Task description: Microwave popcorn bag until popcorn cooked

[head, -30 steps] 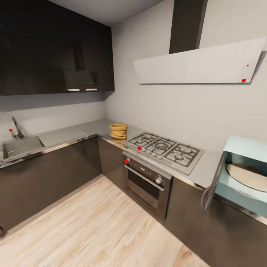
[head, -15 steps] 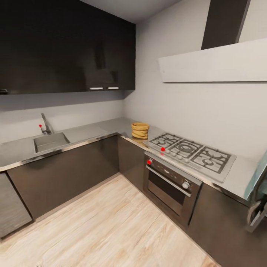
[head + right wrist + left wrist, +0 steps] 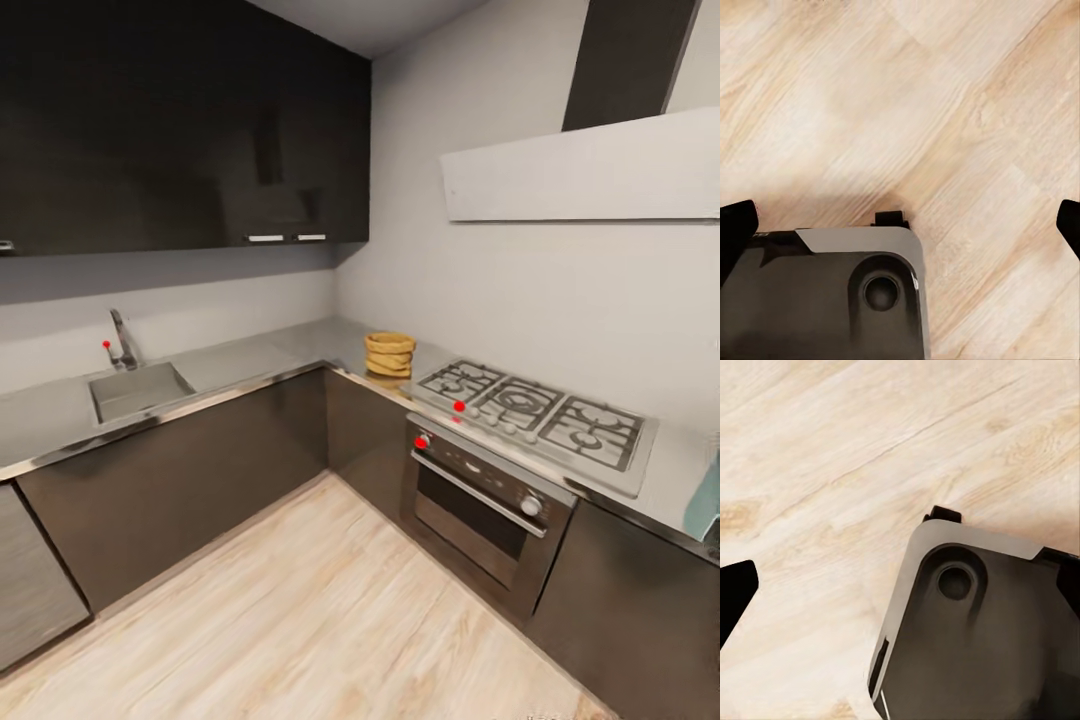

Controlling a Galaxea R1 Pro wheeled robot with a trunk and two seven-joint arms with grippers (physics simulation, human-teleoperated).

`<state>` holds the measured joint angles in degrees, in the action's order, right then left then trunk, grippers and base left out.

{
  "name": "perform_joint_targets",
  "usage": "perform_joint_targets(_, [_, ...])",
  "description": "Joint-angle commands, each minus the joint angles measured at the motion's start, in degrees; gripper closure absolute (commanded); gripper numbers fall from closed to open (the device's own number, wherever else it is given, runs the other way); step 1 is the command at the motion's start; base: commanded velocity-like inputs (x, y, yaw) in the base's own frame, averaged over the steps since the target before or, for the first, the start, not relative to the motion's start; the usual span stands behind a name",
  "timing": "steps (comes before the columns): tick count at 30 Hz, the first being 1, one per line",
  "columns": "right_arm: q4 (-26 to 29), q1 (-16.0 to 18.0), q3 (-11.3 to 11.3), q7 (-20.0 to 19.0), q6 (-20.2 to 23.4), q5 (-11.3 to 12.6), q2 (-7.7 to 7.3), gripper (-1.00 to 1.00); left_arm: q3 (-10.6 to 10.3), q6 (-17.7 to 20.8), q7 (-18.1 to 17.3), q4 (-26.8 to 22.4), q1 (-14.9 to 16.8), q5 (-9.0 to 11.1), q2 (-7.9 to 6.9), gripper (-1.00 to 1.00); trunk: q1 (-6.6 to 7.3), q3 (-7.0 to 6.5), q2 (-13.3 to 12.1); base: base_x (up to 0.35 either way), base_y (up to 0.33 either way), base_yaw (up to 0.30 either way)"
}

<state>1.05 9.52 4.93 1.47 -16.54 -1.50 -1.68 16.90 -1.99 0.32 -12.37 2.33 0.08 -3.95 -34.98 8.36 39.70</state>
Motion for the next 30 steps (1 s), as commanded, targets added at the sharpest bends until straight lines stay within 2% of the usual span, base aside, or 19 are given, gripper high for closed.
perform_joint_targets(1, [-0.1,0.1,0.4,0.0,-0.2,-0.2,0.01,-1.0,0.1,-0.2,0.0,0.1,0.0,0.0,0.0,-1.0,-0.03,0.09,0.1,0.121,0.297,-0.275])
perform_joint_targets(7, [-0.1,0.1,0.4,0.0,-0.2,-0.2,0.01,-1.0,0.1,-0.2,0.0,0.1,0.0,0.0,-0.01,-1.0,-0.03,0.09,0.1,0.121,0.297,-0.254])
perform_joint_targets(18, [-0.1,0.1,0.4,0.1,-0.3,-0.2,0.01,-1.0,0.1,-0.2,0.0,0.1,0.0,0.0,-0.01,-1.0,-0.03,0.09,0.1,0.135,0.297,-0.015])
perform_joint_targets(30, [-0.1,0.1,0.4,0.0,-0.3,-0.2,0.01,-1.0,0.1,-0.2,0.0,0.1,0.0,0.0,0.02,-1.0,-0.03,0.09,0.1,0.167,0.282,-0.258])
